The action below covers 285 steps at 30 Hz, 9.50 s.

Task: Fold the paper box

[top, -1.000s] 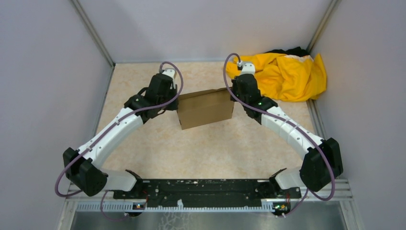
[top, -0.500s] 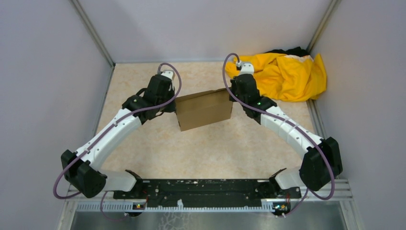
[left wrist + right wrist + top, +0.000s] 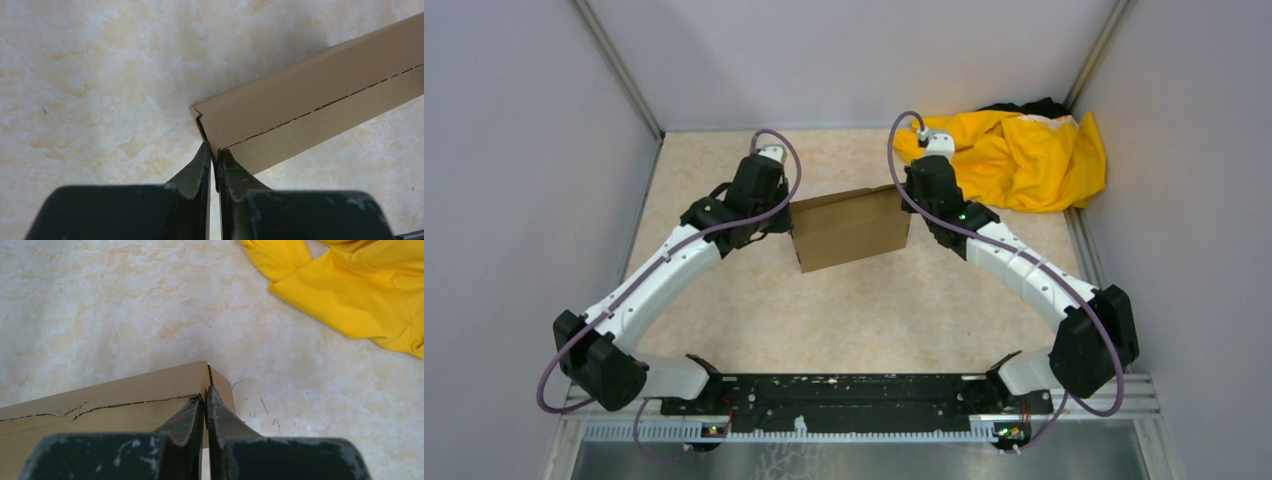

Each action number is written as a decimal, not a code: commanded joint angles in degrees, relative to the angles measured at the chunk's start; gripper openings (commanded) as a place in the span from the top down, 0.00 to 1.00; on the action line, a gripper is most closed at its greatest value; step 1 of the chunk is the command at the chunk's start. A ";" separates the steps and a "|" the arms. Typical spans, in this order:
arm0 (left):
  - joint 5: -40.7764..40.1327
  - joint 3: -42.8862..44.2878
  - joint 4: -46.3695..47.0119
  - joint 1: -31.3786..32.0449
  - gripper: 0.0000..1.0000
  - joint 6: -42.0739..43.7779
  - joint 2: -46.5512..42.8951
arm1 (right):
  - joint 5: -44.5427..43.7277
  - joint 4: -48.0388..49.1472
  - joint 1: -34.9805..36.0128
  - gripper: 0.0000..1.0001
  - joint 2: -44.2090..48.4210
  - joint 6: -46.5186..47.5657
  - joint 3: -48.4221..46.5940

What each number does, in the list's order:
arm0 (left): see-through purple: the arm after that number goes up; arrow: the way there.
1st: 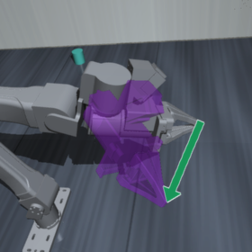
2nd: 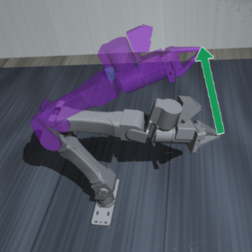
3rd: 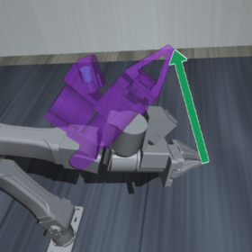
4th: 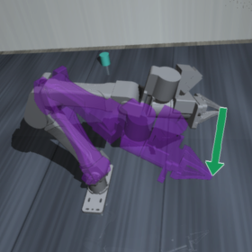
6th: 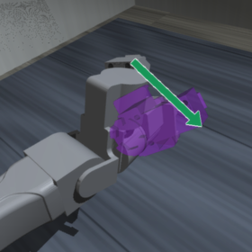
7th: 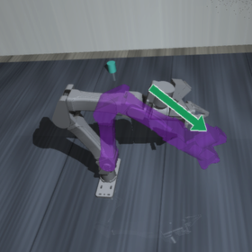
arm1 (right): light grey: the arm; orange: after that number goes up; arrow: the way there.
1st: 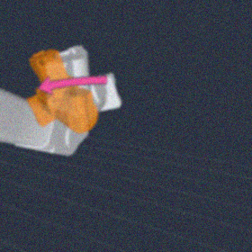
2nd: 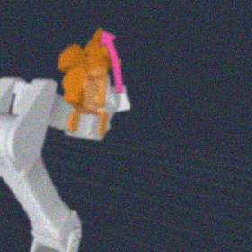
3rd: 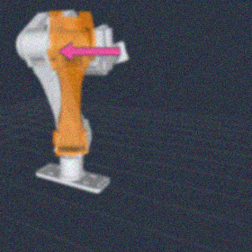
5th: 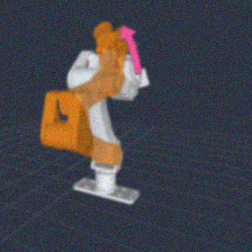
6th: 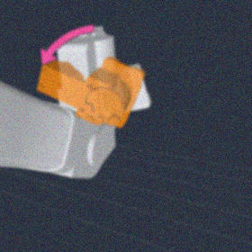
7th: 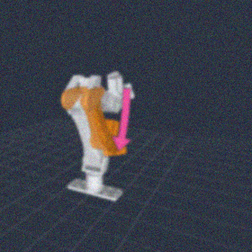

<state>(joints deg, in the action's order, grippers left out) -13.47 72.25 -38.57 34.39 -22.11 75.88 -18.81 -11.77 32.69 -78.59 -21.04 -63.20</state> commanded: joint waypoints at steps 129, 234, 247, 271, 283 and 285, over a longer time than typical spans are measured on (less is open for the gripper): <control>2.74 -9.74 28.26 -3.66 0.54 11.90 -4.63 | -14.06 -8.09 7.04 1.00 -2.14 -13.13 5.01; -0.02 -17.93 29.84 -1.89 0.95 2.72 2.25 | -12.98 -4.31 7.82 1.00 -4.87 -12.69 7.40; -1.87 -20.27 29.16 -1.62 0.95 3.58 2.39 | -13.24 -4.52 7.89 1.00 -5.15 -12.38 7.39; -3.69 -10.79 18.68 -3.38 0.66 9.99 1.17 | -10.31 -4.09 7.90 1.00 -4.68 -7.18 6.51; -4.06 -7.93 18.09 -4.97 0.51 10.77 -0.49 | -9.62 -3.79 7.92 1.00 -5.16 -6.99 6.70; -4.08 -7.60 18.24 -5.23 0.50 10.72 -0.88 | -9.58 -3.68 7.91 1.00 -5.16 -6.97 6.77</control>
<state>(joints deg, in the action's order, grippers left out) -17.37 62.50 -17.65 29.93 -12.12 76.69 -34.17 -6.15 39.27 -80.42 -28.08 -59.24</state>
